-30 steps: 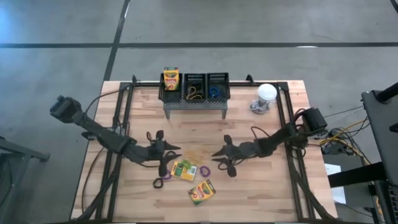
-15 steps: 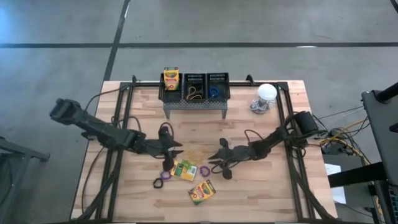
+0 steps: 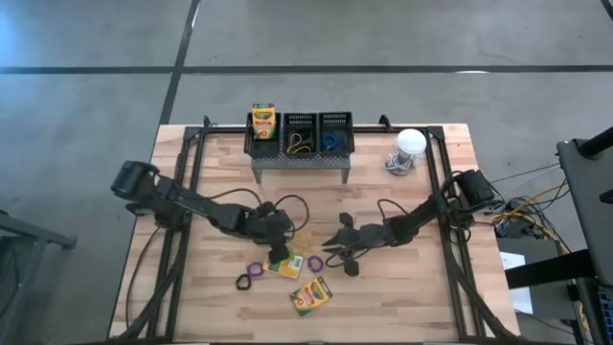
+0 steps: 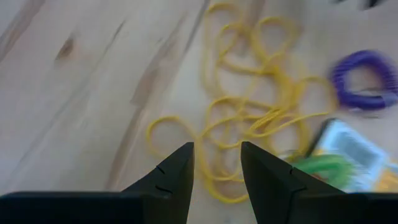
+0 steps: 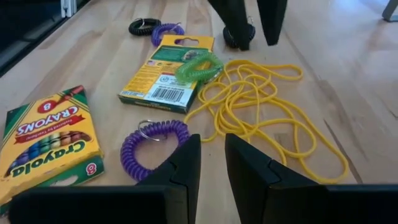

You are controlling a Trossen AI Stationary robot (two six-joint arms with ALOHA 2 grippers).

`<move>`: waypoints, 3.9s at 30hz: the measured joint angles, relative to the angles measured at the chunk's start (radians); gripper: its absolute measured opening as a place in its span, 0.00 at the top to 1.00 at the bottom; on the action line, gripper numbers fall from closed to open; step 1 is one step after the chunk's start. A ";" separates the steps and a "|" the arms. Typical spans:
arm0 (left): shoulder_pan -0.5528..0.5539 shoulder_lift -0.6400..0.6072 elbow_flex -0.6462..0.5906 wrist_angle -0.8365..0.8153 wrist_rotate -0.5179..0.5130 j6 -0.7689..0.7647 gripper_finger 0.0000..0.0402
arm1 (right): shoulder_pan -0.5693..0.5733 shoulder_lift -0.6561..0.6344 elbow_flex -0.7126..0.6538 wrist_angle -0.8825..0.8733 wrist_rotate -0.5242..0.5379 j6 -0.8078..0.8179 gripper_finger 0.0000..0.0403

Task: Pick & Place Office Desk Supplies
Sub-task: Put the yellow rubber band in the middle black bin on the shelf, then put the black spring keychain in the right black bin on the shelf

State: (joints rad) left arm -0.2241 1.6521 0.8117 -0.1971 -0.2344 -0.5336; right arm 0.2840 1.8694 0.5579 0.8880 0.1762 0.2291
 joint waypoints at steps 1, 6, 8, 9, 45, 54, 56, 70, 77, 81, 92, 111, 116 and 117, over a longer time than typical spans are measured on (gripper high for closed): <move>0.008 0.014 0.009 -0.016 0.000 -0.012 0.66 | 0.000 0.000 0.000 -0.002 0.000 0.000 0.83; 0.032 0.041 0.017 -0.026 0.015 -0.045 0.67 | 0.000 0.000 0.000 -0.002 0.000 0.000 0.83; 0.034 0.045 0.015 -0.022 0.019 -0.057 0.69 | 0.000 0.000 -0.001 -0.003 0.000 0.000 0.83; 0.034 0.046 0.011 -0.017 0.019 -0.064 0.70 | 0.000 0.000 -0.001 -0.005 -0.001 0.000 0.83; -0.005 -0.178 0.023 -0.072 -0.084 -0.038 1.00 | 0.000 0.000 -0.001 -0.020 -0.001 0.000 0.83; -0.005 -0.282 0.187 -0.065 -0.153 0.145 1.00 | 0.000 0.000 -0.001 -0.020 0.001 0.000 0.83; 0.008 -0.284 0.258 -0.060 -0.166 0.221 1.00 | 0.000 0.000 0.000 -0.020 0.001 0.000 0.83; 0.343 -0.256 0.523 -0.041 -0.271 0.615 1.00 | 0.000 0.000 0.000 -0.024 0.006 0.000 0.83; 0.551 -0.248 0.449 0.004 -0.092 0.542 1.00 | 0.000 0.000 0.000 -0.025 0.006 0.000 0.83; 0.600 -0.248 0.378 0.041 0.020 0.485 1.00 | 0.000 0.000 0.000 -0.024 0.006 0.000 0.83; 0.603 -0.248 0.230 0.193 0.029 0.480 1.00 | 0.000 0.000 0.000 -0.024 0.007 0.000 0.83; 0.419 -0.255 0.417 -0.371 -0.115 0.520 0.70 | 0.000 0.000 0.000 -0.024 0.007 0.000 0.83; 0.149 -0.256 0.335 -0.399 -0.382 0.433 0.71 | 0.000 0.000 0.000 -0.023 0.007 0.000 0.83; 0.092 -0.256 0.314 -0.396 -0.417 0.399 0.71 | 0.000 0.000 0.000 -0.023 0.007 0.000 0.83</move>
State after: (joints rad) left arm -0.1321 1.3960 1.1260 -0.5933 -0.6517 -0.1344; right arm 0.2838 1.8690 0.5575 0.8646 0.1833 0.2287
